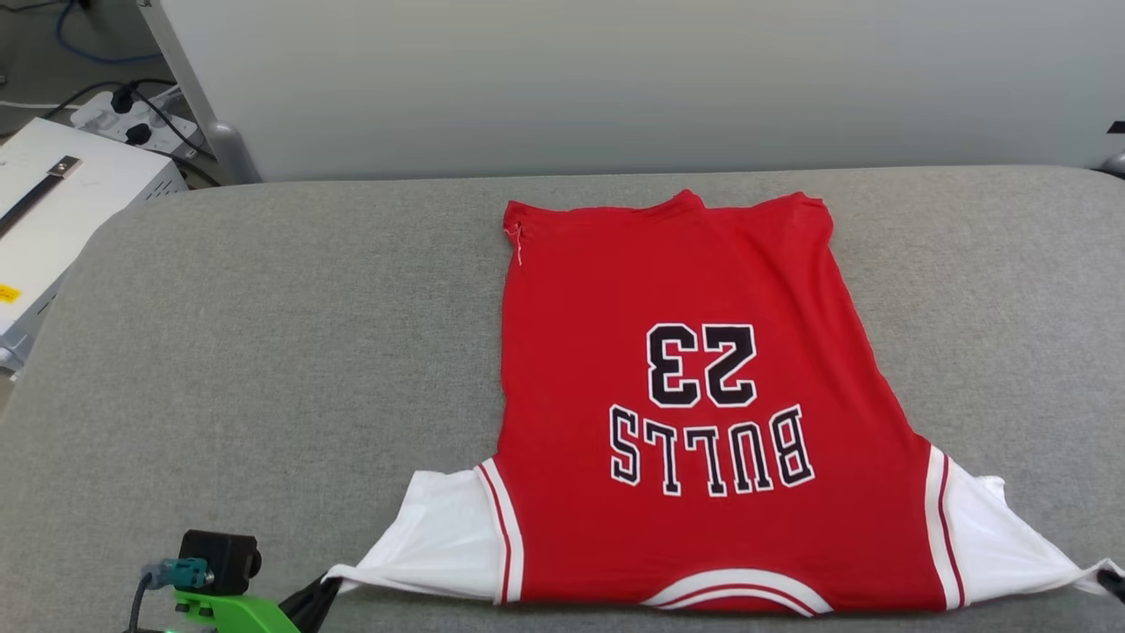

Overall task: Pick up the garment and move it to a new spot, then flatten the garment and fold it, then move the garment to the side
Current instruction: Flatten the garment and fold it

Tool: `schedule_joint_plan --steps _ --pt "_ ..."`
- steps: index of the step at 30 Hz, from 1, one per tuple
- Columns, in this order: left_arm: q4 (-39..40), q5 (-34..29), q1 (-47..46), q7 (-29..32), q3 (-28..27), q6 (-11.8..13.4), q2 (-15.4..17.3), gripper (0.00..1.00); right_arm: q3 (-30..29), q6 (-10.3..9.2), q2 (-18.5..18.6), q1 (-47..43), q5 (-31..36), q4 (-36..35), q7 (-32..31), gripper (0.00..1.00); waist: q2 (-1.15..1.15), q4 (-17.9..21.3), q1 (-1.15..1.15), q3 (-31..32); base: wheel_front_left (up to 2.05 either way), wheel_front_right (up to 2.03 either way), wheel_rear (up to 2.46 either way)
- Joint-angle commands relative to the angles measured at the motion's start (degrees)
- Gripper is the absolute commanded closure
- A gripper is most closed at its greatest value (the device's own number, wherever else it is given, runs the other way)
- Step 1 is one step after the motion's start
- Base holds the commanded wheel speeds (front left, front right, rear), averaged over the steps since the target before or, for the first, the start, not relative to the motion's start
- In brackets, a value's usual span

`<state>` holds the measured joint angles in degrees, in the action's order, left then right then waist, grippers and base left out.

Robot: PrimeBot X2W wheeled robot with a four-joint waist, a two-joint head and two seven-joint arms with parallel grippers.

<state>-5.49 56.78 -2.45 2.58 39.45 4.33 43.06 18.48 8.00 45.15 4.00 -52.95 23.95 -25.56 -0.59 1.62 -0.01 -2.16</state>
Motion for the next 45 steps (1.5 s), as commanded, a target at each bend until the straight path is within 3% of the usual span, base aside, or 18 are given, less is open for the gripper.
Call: schedule_joint_plan --steps 1,2,3,4,5,13,19,24,35,45 --pt "1.3 0.66 1.08 0.15 -0.66 1.14 0.9 1.0 -1.31 -0.52 0.03 -1.43 0.64 -0.31 -0.6 1.0 0.59 -0.28 0.01 0.25 0.0 0.0 0.0" --pt "2.76 0.76 1.4 0.33 -0.68 1.63 1.01 1.0 -2.26 -0.52 -0.35 -2.05 1.26 -0.7 -1.01 1.0 0.59 -0.36 0.01 0.25 0.0 0.0 0.0" --pt "3.83 0.85 1.61 0.51 -0.64 1.91 1.06 1.0 -3.02 -0.52 -0.66 -2.41 1.94 -1.03 -1.24 0.82 0.59 -0.44 0.01 0.28 0.0 0.0 0.0" --pt "5.02 0.93 1.81 0.86 -0.46 2.1 1.09 1.0 -3.81 -0.52 -0.92 -2.77 3.13 -1.56 -1.39 0.51 0.59 -0.59 0.01 0.45 0.0 0.0 0.0" --pt "5.92 0.88 1.88 1.24 -0.17 2.16 1.09 1.0 -4.24 -0.52 -1.01 -3.08 4.22 -2.06 -1.62 0.0 0.59 -0.75 0.01 0.66 0.0 0.0 0.0" --pt "13.89 -1.26 0.47 4.25 1.83 3.0 1.6 1.0 -11.25 -0.52 -2.22 -2.09 9.4 -9.15 -6.31 0.0 0.59 -3.12 0.01 -0.23 0.0 0.0 0.0" --pt "22.64 -2.21 -1.87 7.4 1.92 4.67 2.51 1.0 -17.19 -0.52 -5.82 4.37 11.82 -18.62 -14.63 0.0 0.59 -6.63 0.01 -6.32 0.0 0.0 0.0" --pt "27.54 -3.6 -5.7 10.88 2.14 4.26 3.68 1.0 -22.35 -0.52 -8.55 11.74 15.79 -22.0 -23.09 0.0 0.59 -11.27 0.01 -13.24 0.0 0.0 0.0" --pt "35.03 -9.72 -12.62 13.38 2.58 4.44 3.68 1.0 -27.74 -0.52 -9.44 33.38 26.27 -17.78 -39.22 0.0 0.59 -20.19 0.01 -25.67 0.0 0.0 0.0" --pt "37.29 -10.37 -15.24 13.48 5.03 1.82 0.14 1.0 -28.5 -0.52 -8.8 45.6 35.76 -9.56 -43.25 0.0 0.59 -25.8 0.01 -31.59 0.0 0.0 0.0"
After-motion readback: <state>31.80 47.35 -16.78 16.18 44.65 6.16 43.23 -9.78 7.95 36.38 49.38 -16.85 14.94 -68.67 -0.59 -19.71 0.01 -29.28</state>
